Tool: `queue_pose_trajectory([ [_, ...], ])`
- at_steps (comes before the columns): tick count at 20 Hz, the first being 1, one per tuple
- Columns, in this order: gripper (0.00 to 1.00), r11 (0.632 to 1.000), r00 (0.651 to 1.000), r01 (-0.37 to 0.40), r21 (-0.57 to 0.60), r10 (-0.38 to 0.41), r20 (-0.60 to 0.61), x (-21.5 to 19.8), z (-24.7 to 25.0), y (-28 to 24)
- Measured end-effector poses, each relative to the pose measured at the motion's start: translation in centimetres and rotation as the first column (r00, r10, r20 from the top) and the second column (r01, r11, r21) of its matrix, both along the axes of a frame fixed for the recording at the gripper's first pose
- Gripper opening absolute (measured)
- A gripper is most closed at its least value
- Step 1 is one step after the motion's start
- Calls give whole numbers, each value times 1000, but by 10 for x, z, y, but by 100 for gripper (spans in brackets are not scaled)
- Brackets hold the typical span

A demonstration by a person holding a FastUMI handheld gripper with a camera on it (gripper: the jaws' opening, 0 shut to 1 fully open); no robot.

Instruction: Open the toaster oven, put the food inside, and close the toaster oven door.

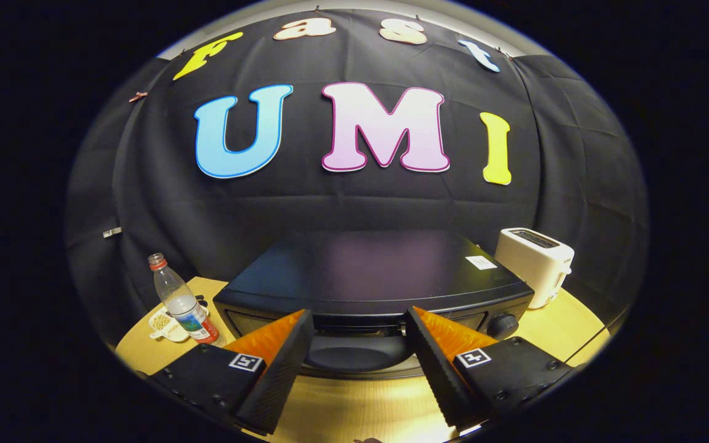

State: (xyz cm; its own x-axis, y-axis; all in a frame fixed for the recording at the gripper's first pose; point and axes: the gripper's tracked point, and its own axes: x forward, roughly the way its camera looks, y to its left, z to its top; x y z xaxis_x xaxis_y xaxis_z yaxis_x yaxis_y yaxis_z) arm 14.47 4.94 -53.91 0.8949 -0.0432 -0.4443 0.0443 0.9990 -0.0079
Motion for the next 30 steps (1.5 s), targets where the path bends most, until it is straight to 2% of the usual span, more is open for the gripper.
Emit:
queue_pose_trajectory([
  [6,97,1000,997,29,-6,-29,-71,-30,-5,-4],
  [12,97,1000,986,12,-29,-16,-164,-79,-20,-3],
  [17,97,999,959,-9,-41,-3,-282,-115,-44,-3],
  [19,97,999,940,-22,-26,12,-340,-131,-59,-4],
  [22,97,1000,907,0,10,4,-422,-148,-78,-10],
  [26,97,1000,913,-4,21,12,-409,-147,-70,-14],
  [30,98,997,913,-15,80,46,-405,-154,-51,-24],
])
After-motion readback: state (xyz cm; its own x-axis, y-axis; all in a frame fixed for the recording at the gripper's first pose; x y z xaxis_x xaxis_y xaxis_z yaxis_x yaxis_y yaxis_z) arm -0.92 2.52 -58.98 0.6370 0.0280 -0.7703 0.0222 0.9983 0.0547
